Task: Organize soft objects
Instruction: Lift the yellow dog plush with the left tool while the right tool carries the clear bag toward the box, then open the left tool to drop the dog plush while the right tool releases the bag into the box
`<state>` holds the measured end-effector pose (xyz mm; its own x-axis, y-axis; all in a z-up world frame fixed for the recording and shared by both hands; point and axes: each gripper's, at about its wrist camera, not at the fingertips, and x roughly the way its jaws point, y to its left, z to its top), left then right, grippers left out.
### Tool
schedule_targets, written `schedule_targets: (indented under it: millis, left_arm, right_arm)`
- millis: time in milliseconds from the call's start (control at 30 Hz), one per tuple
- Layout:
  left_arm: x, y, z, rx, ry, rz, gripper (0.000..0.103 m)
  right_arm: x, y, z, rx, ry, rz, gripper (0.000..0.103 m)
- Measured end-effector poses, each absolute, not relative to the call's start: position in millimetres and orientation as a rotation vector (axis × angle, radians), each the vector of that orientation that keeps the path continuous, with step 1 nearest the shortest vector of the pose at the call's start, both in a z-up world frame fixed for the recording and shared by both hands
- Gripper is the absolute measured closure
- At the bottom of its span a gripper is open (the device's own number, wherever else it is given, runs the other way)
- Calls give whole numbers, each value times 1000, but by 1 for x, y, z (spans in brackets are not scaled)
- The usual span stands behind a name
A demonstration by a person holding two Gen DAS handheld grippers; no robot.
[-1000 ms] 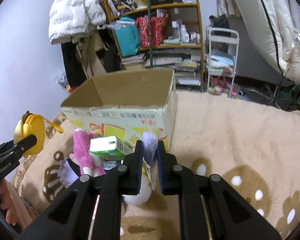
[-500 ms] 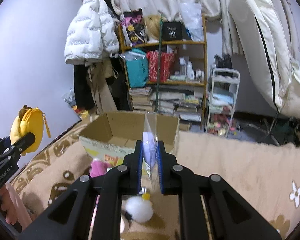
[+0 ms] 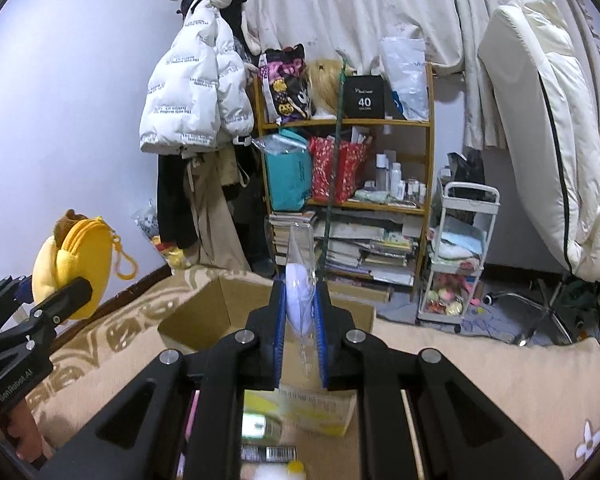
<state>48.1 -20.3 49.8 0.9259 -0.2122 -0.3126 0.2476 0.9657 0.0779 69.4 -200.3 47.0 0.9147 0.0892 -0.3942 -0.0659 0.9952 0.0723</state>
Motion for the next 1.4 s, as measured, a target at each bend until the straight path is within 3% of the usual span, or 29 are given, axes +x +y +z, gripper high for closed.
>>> schedule_targets:
  millis: [467,900,1300,1367,1400]
  left_arm:
    - [108,-41,18,94,383,-279,57]
    - [144,-52,-21,90,542,-339,56]
    - [154,-51,-30,65,618,-335,45]
    - [152,-50,-31,69,626,-331,44]
    - [150,-50,-32,83,625,-321,39]
  right_arm:
    - [107,-216,15,130,427,118,89]
    - [132,-209,-41,121,575,135,89]
    - [136,-214,-53,122,645,117,87]
    - [135,-212,-55,114,651,119,82]
    - [134,-212,-55,111,650,118,74]
